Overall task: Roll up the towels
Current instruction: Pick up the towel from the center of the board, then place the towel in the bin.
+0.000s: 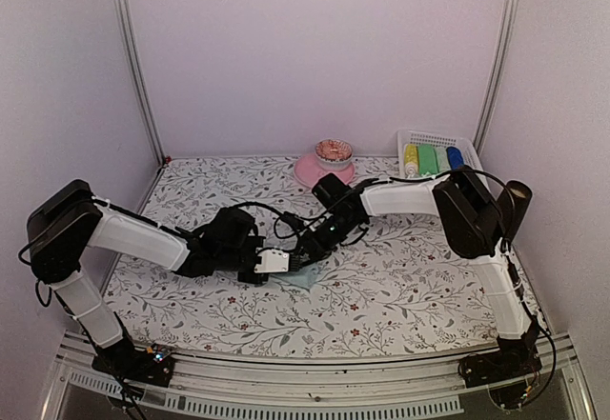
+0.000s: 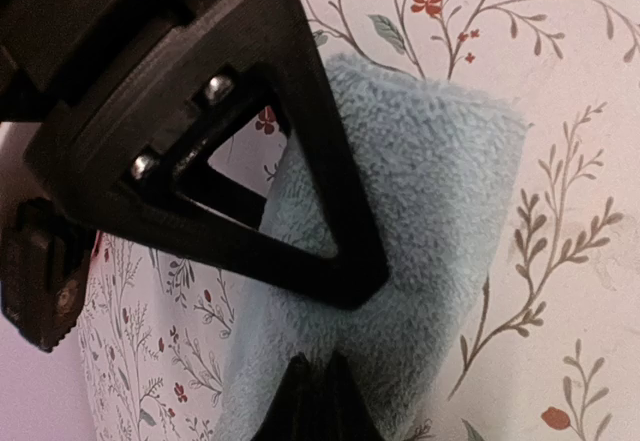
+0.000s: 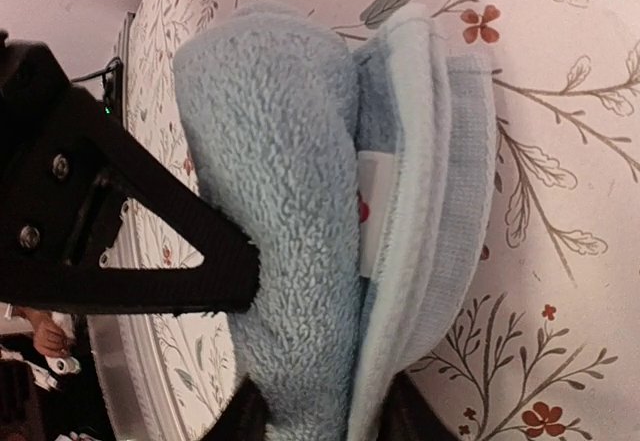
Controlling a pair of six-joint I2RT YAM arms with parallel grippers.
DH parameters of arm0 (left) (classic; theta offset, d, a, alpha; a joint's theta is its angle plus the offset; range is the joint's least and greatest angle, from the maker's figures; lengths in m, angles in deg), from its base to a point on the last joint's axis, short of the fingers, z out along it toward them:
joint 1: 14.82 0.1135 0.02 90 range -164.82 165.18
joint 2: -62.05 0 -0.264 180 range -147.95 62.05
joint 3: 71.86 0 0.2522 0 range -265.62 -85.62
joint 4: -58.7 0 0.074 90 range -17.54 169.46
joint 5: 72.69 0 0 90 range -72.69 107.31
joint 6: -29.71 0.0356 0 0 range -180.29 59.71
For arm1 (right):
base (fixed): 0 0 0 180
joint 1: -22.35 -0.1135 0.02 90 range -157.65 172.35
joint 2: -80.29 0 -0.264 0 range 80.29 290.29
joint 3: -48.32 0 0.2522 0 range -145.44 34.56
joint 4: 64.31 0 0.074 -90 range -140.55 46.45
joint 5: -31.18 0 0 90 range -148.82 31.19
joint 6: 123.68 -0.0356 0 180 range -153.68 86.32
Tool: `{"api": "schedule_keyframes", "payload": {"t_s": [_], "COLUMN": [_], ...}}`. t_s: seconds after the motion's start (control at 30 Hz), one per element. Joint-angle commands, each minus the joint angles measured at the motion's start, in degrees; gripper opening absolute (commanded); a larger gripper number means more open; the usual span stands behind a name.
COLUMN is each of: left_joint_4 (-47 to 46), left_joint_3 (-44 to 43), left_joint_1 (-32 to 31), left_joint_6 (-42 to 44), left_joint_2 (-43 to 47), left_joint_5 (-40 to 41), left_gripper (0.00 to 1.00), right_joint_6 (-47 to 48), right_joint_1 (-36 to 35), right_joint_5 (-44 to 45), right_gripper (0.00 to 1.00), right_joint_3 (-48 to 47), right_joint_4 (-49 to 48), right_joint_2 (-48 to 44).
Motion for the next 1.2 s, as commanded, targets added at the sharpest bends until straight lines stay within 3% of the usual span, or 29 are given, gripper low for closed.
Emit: {"api": "schedule_keyframes", "payload": {"t_s": [0.0,0.03,0.07,0.33,0.43,0.73,0.97,1.17], "left_joint_4": [1.4,1.2,1.2,8.1,9.4,11.0,12.6,12.8], "left_joint_3": [1.1,1.1,1.1,-0.9,-0.1,6.8,9.8,9.8], "left_joint_1": [-0.5,-0.5,-0.4,4.9,8.2,18.4,20.2,20.3], "left_joint_6": [0.2,0.0,-0.1,-2.9,-4.6,-10.9,-12.5,-13.4], "left_joint_2": [0.2,0.6,1.3,16.1,21.2,28.6,29.2,29.9], "left_joint_5": [1.8,2.2,2.4,-1.7,-2.0,-2.8,-2.7,-3.5], "left_gripper": [0.08,0.12,0.2,0.84,0.97,0.97,0.97,0.97], "right_joint_6": [0.2,0.3,0.2,-3.9,-5.6,-9.8,-11.9,-12.0], "right_joint_1": [-0.7,-0.7,-0.6,3.2,5.7,17.6,29.7,38.6], "right_joint_5": [-0.2,-0.2,0.3,3.2,5.1,19.2,26.9,31.4], "right_gripper": [0.18,0.07,0.03,0.02,0.02,0.02,0.02,0.02], "right_joint_3": [-0.6,-0.7,-0.7,3.7,6.0,12.5,16.4,17.2], "right_joint_4": [3.5,3.5,3.4,-3.0,-5.3,-10.2,-12.0,-11.3], "right_joint_2": [2.9,2.9,2.6,-5.8,-10.3,-25.9,-35.6,-36.7]}}
